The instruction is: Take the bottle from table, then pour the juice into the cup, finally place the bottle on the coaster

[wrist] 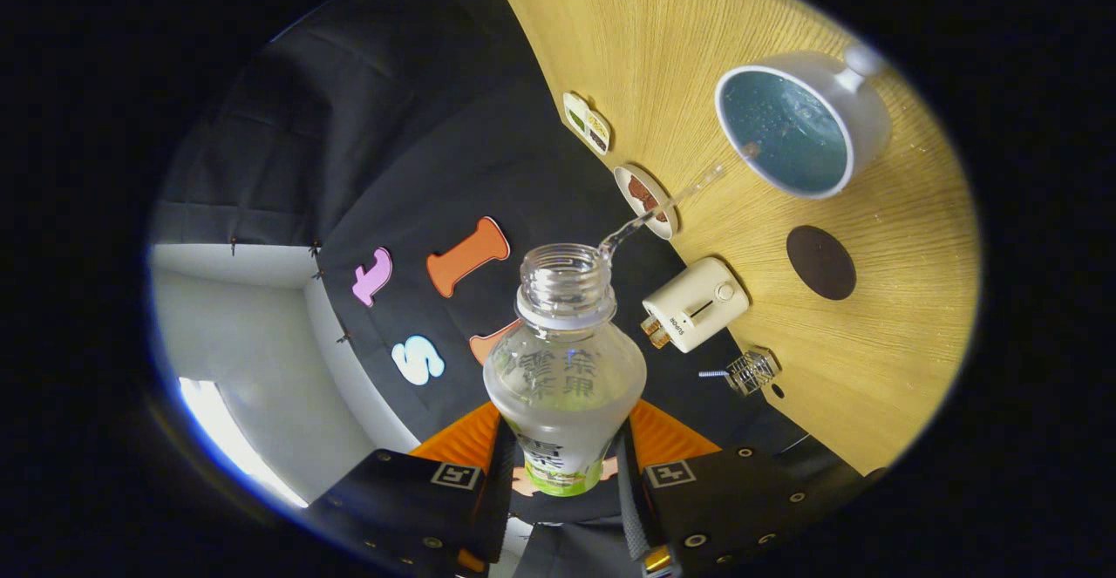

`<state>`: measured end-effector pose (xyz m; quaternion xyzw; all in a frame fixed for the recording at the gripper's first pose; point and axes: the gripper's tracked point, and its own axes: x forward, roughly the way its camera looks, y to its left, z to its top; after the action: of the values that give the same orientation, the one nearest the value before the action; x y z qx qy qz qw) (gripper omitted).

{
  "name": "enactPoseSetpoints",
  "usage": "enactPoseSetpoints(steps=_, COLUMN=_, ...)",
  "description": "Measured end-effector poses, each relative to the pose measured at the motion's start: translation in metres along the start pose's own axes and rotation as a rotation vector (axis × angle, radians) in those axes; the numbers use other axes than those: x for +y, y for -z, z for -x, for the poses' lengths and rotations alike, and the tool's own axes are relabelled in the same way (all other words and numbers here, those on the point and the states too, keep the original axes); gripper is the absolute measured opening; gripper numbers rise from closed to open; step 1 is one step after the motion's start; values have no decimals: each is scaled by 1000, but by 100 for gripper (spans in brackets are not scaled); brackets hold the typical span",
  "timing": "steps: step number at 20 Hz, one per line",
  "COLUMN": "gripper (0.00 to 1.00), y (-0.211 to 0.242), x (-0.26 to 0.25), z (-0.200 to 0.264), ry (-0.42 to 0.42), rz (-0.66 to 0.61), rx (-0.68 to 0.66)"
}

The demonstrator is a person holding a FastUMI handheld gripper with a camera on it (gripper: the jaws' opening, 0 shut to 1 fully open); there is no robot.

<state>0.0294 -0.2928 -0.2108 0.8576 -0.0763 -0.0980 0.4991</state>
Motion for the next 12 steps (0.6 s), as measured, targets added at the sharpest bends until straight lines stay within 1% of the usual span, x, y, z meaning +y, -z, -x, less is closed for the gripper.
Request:
enactPoseSetpoints(steps=4, gripper=54, y=0, x=-1, z=-1, ry=-2, rz=-24, rx=5)
enactPoseSetpoints(steps=8, gripper=54, y=1, x=5, z=-3, ry=-26, rz=-83, rx=9)
enactPoseSetpoints(steps=12, gripper=54, y=-1, x=-1, z=-4, ry=-12, rz=-89, rx=5)
